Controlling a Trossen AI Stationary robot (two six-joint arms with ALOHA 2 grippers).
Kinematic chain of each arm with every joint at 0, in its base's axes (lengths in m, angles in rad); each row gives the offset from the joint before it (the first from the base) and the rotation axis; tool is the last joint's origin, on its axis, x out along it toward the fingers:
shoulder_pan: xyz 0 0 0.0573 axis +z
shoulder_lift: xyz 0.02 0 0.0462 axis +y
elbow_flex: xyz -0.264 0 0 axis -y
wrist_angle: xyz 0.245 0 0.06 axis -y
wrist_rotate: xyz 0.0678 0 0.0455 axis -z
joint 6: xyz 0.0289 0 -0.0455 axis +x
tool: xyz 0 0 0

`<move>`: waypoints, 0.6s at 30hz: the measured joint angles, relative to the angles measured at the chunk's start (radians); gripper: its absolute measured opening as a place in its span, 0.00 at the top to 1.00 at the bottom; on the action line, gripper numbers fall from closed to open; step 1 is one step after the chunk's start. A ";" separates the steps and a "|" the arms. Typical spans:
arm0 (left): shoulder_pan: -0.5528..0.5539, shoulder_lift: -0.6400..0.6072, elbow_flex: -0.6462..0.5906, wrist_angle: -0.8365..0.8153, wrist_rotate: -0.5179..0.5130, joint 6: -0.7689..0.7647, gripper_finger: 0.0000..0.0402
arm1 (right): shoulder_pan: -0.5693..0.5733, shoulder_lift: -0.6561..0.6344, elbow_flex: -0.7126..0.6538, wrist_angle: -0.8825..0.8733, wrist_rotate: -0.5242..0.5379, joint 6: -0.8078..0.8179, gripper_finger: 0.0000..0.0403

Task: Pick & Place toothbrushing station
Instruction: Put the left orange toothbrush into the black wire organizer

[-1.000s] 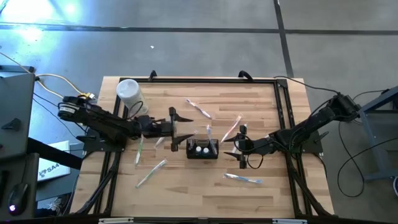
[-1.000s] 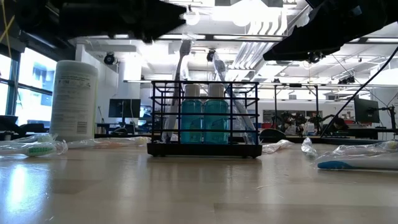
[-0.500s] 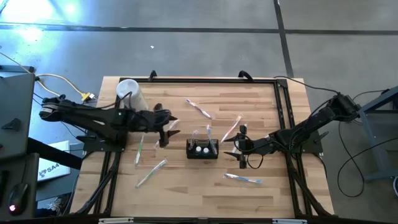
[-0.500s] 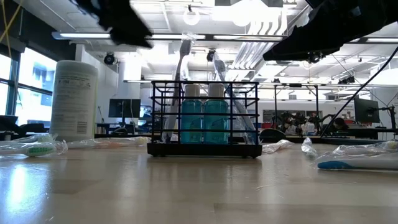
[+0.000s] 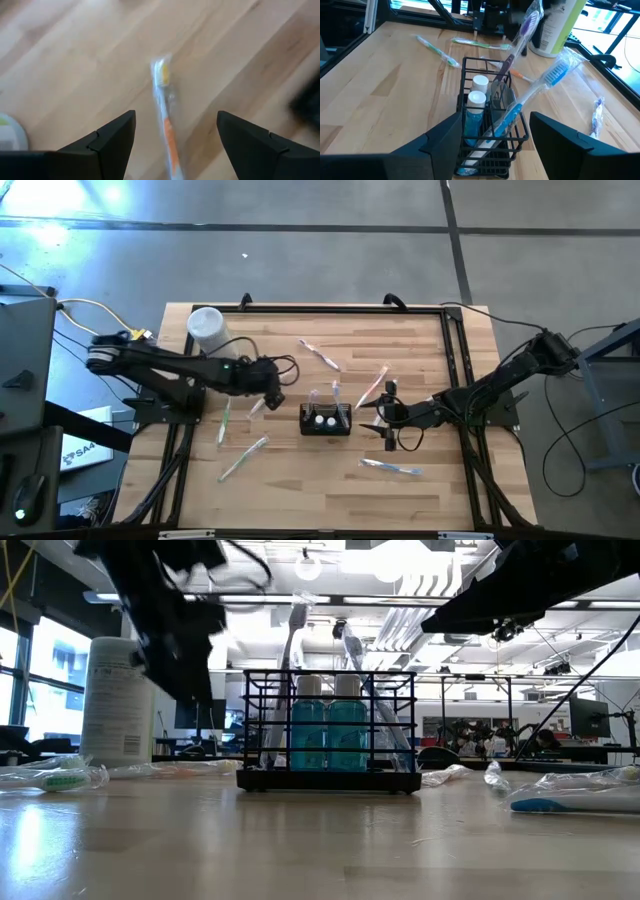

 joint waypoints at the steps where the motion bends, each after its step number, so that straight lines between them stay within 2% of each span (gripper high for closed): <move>1: 0.014 0.026 0.000 -0.003 0.020 0.008 0.31 | 0.000 0.000 0.000 0.000 0.000 0.000 0.43; 12: 0.218 0.209 0.000 0.032 0.269 -0.027 0.31 | 0.000 0.000 0.000 -0.014 0.000 0.003 0.43; 18: 0.242 0.271 0.002 0.120 0.292 0.037 0.31 | 0.000 0.000 0.000 -0.016 0.000 0.003 0.43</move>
